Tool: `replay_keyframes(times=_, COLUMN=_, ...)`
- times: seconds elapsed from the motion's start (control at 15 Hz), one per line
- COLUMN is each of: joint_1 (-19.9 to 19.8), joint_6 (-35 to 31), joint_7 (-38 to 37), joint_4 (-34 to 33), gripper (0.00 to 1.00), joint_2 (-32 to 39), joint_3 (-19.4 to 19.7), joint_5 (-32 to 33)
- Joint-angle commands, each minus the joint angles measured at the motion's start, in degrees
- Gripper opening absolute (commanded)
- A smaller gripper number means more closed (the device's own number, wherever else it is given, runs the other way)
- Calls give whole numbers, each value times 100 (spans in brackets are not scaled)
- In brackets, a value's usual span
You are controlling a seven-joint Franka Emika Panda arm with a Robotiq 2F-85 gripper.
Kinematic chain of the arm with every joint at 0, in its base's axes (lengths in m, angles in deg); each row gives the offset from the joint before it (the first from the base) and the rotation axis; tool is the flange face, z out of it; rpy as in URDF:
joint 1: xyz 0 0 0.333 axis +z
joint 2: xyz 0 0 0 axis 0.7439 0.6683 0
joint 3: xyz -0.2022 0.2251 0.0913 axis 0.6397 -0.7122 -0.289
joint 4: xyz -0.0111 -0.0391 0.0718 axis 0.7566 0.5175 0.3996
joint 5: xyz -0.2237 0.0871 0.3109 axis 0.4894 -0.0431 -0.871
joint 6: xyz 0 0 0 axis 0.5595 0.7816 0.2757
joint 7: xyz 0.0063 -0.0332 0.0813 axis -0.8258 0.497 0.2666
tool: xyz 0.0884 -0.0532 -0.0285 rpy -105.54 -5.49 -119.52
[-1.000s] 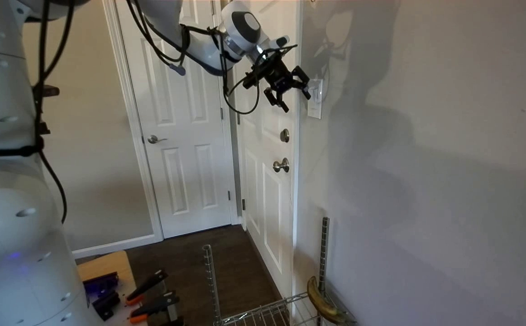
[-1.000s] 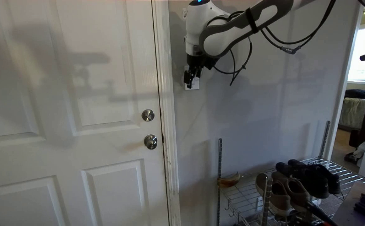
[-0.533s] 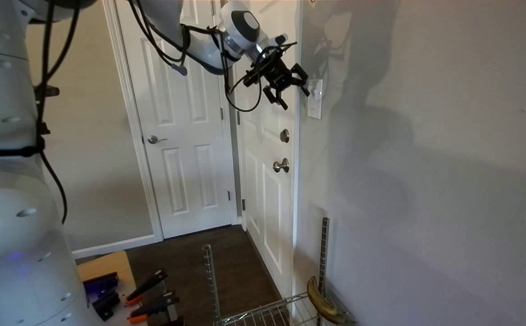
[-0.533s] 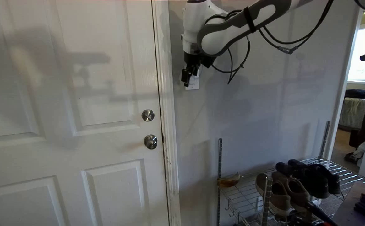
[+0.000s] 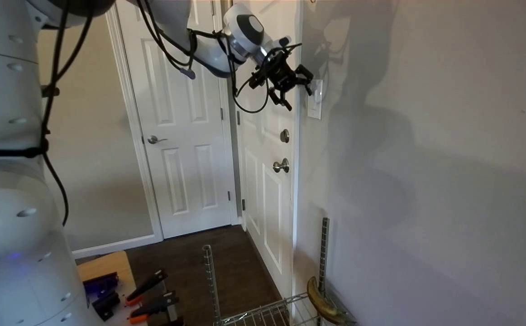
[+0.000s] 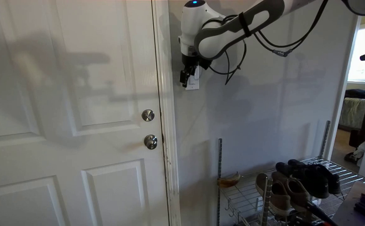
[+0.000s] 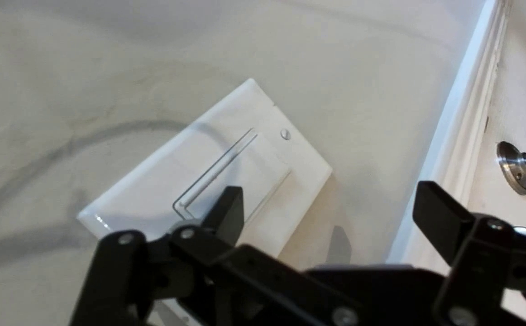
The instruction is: Push the light switch downwards
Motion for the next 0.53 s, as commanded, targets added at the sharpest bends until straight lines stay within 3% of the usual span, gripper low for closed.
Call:
replay_keyframes(times=0.0, joint_1=47, joint_6=-10, joint_7=108, joint_4=-269, gripper=100, joint_2=205, joint_3=82, joint_5=345)
replay_keyframes(times=0.47, joint_1=69, joint_6=328, joint_7=115, joint_4=-268, gripper=100, joint_2=188, joint_3=23, joint_5=205)
